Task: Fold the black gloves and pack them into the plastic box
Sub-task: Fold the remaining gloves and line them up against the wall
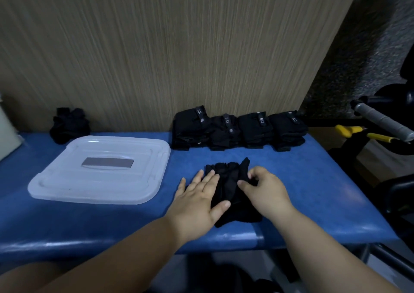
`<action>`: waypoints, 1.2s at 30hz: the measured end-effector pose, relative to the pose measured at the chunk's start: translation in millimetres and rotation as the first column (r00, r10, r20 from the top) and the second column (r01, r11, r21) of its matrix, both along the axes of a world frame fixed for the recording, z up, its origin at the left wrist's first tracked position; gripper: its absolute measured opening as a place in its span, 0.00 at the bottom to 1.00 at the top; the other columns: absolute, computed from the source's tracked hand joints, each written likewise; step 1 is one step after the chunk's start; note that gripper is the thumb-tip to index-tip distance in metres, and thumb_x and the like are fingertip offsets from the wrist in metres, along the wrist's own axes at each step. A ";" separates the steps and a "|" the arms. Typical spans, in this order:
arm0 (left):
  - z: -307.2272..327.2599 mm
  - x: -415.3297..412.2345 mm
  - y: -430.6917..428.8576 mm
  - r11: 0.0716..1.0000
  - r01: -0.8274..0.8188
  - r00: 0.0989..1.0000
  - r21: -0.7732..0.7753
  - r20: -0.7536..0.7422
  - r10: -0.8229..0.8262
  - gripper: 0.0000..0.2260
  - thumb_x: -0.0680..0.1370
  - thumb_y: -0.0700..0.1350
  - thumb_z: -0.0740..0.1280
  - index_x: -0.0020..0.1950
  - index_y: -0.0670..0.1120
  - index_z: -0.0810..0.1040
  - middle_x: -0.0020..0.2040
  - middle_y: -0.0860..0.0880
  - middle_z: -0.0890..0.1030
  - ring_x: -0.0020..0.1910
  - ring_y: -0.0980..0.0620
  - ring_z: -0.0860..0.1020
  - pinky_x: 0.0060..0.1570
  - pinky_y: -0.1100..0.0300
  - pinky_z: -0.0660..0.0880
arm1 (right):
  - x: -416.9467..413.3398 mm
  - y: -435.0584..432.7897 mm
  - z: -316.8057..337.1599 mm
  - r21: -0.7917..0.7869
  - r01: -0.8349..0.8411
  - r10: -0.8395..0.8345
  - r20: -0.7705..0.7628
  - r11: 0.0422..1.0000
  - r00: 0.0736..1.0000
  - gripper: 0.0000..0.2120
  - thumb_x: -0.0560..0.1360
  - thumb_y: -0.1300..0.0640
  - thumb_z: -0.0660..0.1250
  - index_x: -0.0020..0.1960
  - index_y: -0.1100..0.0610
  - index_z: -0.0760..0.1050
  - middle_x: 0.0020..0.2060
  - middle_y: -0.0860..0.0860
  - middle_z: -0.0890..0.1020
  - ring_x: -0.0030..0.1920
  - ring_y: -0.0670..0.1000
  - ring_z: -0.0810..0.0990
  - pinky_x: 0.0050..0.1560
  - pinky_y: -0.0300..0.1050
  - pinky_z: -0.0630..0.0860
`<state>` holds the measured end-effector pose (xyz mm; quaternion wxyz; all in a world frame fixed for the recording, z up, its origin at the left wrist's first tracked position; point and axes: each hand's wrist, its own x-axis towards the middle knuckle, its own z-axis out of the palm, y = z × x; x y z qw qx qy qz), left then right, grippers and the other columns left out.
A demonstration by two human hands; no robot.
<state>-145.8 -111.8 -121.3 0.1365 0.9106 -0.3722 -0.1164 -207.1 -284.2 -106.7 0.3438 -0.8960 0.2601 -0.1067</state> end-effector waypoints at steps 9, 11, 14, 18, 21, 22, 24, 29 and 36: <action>7.1 -14.1 -89.6 0.990 0.139 0.990 0.017 -0.035 -0.139 0.27 0.83 0.59 0.48 0.79 0.53 0.42 0.79 0.57 0.42 0.76 0.57 0.36 0.75 0.48 0.35 | -28.6 -67.4 5.5 0.005 0.247 -0.247 0.022 0.969 0.969 0.24 0.77 0.54 0.67 0.69 0.49 0.62 0.52 0.54 0.80 0.47 0.53 0.78 0.43 0.48 0.76; 7.1 -15.9 -104.9 0.986 0.155 0.988 0.054 -0.017 -0.154 0.28 0.82 0.60 0.47 0.79 0.53 0.43 0.79 0.57 0.42 0.77 0.56 0.37 0.74 0.46 0.34 | -35.0 -78.5 1.1 -0.135 0.255 -0.250 0.054 0.957 0.967 0.29 0.76 0.52 0.68 0.73 0.50 0.61 0.62 0.56 0.75 0.60 0.57 0.73 0.57 0.50 0.71; 6.9 -18.3 -117.1 0.989 0.127 0.992 0.073 -0.022 -0.125 0.28 0.82 0.61 0.47 0.79 0.54 0.42 0.79 0.57 0.42 0.77 0.55 0.37 0.73 0.44 0.32 | -37.6 -84.9 -1.2 -0.303 0.166 -0.164 0.032 0.938 0.986 0.28 0.77 0.46 0.64 0.74 0.49 0.62 0.69 0.51 0.70 0.69 0.55 0.64 0.67 0.50 0.63; 6.1 -17.5 -114.7 0.990 0.117 0.993 0.085 -0.015 -0.116 0.28 0.81 0.62 0.46 0.79 0.55 0.41 0.79 0.57 0.41 0.77 0.54 0.37 0.73 0.46 0.32 | -31.7 -84.4 -3.9 -0.342 -0.013 -0.075 -0.244 0.940 0.967 0.25 0.81 0.43 0.53 0.76 0.46 0.58 0.76 0.43 0.57 0.76 0.49 0.51 0.72 0.52 0.55; 7.8 -14.6 -104.2 0.990 0.117 0.993 0.082 -0.034 -0.115 0.29 0.81 0.62 0.47 0.79 0.55 0.40 0.79 0.56 0.42 0.77 0.54 0.37 0.74 0.48 0.33 | -28.8 -82.8 -3.2 -0.336 -0.019 -0.081 -0.282 0.942 0.956 0.24 0.81 0.43 0.51 0.76 0.46 0.57 0.77 0.43 0.55 0.77 0.49 0.48 0.72 0.53 0.53; 8.9 -13.1 -98.6 0.989 0.119 0.992 0.084 -0.040 -0.116 0.29 0.81 0.62 0.47 0.78 0.55 0.40 0.79 0.56 0.43 0.77 0.54 0.37 0.74 0.48 0.34 | -28.9 -82.2 -2.3 -0.339 -0.011 -0.084 -0.266 0.941 0.960 0.24 0.82 0.44 0.51 0.76 0.46 0.58 0.77 0.43 0.56 0.77 0.49 0.49 0.72 0.53 0.54; 10.9 -9.3 -85.0 0.990 0.116 0.992 0.084 -0.049 -0.112 0.29 0.82 0.61 0.47 0.78 0.54 0.39 0.79 0.56 0.43 0.77 0.54 0.37 0.75 0.50 0.35 | -29.8 -79.5 0.7 -0.357 0.022 -0.099 -0.197 0.934 0.975 0.22 0.81 0.45 0.53 0.75 0.47 0.61 0.76 0.44 0.60 0.76 0.49 0.50 0.72 0.54 0.56; 16.6 5.8 -44.5 0.999 0.041 0.998 0.002 -0.056 -0.041 0.28 0.82 0.59 0.49 0.79 0.51 0.44 0.80 0.53 0.47 0.78 0.53 0.43 0.76 0.53 0.41 | -24.0 -54.8 6.7 -0.432 0.057 -0.064 -0.002 0.900 0.998 0.17 0.80 0.50 0.59 0.67 0.51 0.72 0.69 0.47 0.70 0.74 0.51 0.58 0.70 0.55 0.60; 34.2 27.3 23.4 0.995 -0.088 0.993 -0.056 0.078 0.092 0.24 0.82 0.59 0.50 0.77 0.51 0.58 0.77 0.53 0.60 0.76 0.52 0.53 0.72 0.55 0.52 | 10.2 20.3 3.2 -0.422 -0.146 0.213 0.117 0.895 0.970 0.11 0.79 0.53 0.63 0.59 0.52 0.79 0.57 0.47 0.78 0.64 0.51 0.68 0.65 0.46 0.62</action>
